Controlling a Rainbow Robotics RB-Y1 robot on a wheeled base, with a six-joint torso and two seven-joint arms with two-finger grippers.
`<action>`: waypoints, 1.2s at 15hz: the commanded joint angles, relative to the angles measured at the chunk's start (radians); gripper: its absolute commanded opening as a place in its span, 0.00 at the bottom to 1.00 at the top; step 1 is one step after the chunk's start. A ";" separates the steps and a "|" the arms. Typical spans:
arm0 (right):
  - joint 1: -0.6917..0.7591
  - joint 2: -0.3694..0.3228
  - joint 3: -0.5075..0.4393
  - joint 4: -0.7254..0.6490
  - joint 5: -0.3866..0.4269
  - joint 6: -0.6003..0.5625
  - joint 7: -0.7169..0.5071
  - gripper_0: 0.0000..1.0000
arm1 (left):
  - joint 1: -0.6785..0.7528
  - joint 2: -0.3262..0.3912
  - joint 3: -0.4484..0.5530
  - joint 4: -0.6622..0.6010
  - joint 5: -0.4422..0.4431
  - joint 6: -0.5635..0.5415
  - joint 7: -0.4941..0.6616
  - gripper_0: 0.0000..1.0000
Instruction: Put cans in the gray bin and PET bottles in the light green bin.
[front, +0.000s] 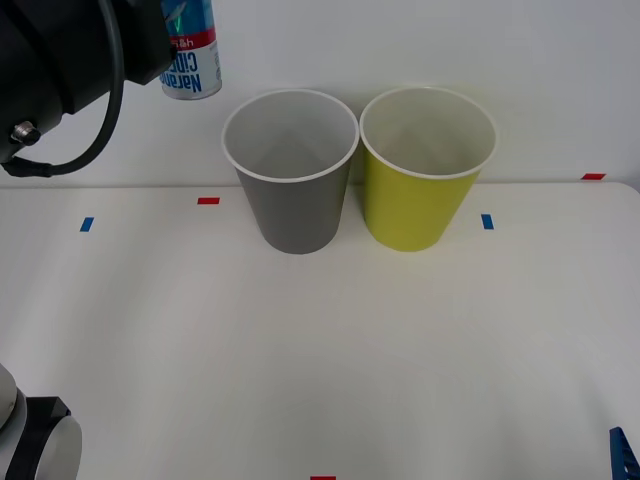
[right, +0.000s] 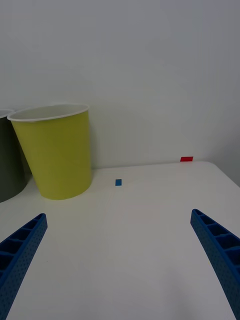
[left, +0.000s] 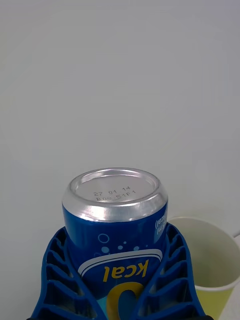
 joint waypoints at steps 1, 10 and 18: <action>0.000 0.000 0.000 0.000 0.000 0.000 0.000 1.00 | -0.075 -0.004 -0.048 0.078 -0.043 -0.035 0.002 0.00; 0.000 0.000 0.000 0.000 0.000 0.000 0.000 1.00 | -0.216 -0.021 -0.131 0.428 -0.087 -0.210 -0.021 0.00; 0.000 0.000 0.000 0.000 0.000 0.000 0.000 1.00 | -0.213 -0.117 -0.234 0.541 -0.307 -0.333 -0.016 0.00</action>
